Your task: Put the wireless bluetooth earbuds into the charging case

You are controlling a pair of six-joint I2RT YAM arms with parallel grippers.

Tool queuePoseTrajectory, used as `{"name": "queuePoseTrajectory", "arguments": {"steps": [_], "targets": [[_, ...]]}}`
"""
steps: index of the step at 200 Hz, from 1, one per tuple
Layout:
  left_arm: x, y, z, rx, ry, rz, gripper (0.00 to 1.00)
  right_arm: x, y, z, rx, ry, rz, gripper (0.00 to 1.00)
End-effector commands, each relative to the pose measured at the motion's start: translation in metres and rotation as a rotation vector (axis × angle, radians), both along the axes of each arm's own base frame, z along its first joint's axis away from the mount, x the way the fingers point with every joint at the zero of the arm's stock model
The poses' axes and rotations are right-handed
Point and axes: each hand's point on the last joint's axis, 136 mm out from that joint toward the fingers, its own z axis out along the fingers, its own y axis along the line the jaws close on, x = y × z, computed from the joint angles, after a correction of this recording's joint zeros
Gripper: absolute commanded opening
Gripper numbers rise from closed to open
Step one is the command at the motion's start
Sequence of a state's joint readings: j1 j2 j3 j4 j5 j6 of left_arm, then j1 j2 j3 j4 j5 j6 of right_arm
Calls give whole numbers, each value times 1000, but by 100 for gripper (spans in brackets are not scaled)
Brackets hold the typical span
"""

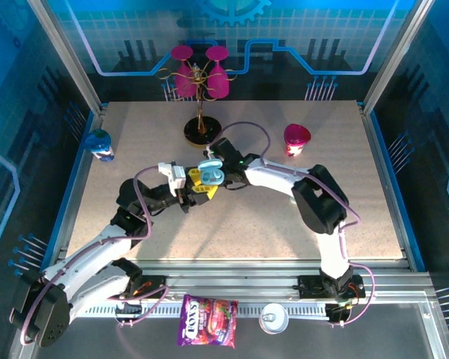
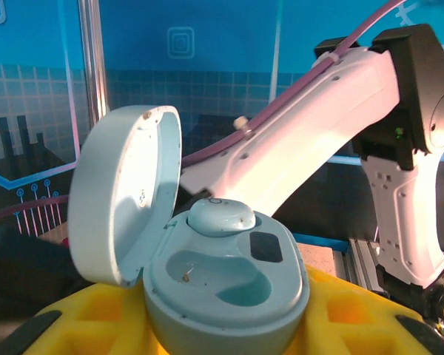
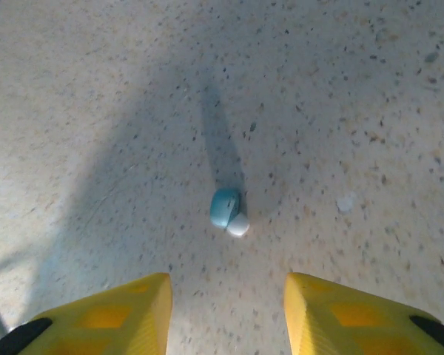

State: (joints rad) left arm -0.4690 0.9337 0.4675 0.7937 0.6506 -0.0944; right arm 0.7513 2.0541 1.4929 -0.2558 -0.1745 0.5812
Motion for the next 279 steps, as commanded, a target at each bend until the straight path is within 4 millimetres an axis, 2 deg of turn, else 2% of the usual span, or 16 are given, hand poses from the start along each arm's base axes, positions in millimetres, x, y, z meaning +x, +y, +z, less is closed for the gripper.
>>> {"name": "queuePoseTrajectory", "arguments": {"steps": [1, 57, 74, 83, 85, 89, 187, 234, 279], "targets": [[-9, 0, 21, -21, -83, -13, 33, 1, -2, -21, -169, -20, 15, 43], [-10, -2, 19, -16, -80, -23, 33, 8, 14, -37, -341, -74, 56, 40], [-9, -2, 19, -15, -79, -25, 34, 9, 20, -39, -360, -80, 71, 37], [-10, -2, 19, -15, -82, -27, 34, 10, 25, -33, -354, -89, 75, 35], [-10, -2, 19, -15, -82, -28, 34, 10, 25, -41, -367, -78, 77, 34], [-10, -2, 19, -14, -80, -27, 34, 9, 26, -45, -374, -74, 81, 34], [-10, -2, 16, -8, -83, -26, 34, 7, 45, -63, -414, -49, 132, 27], [-10, -2, 16, -7, -83, -20, 34, 3, 44, -59, -425, -52, 159, 30], [-9, -2, 15, -6, -79, -18, 34, -12, 50, -58, -436, -60, 245, 34]]}}
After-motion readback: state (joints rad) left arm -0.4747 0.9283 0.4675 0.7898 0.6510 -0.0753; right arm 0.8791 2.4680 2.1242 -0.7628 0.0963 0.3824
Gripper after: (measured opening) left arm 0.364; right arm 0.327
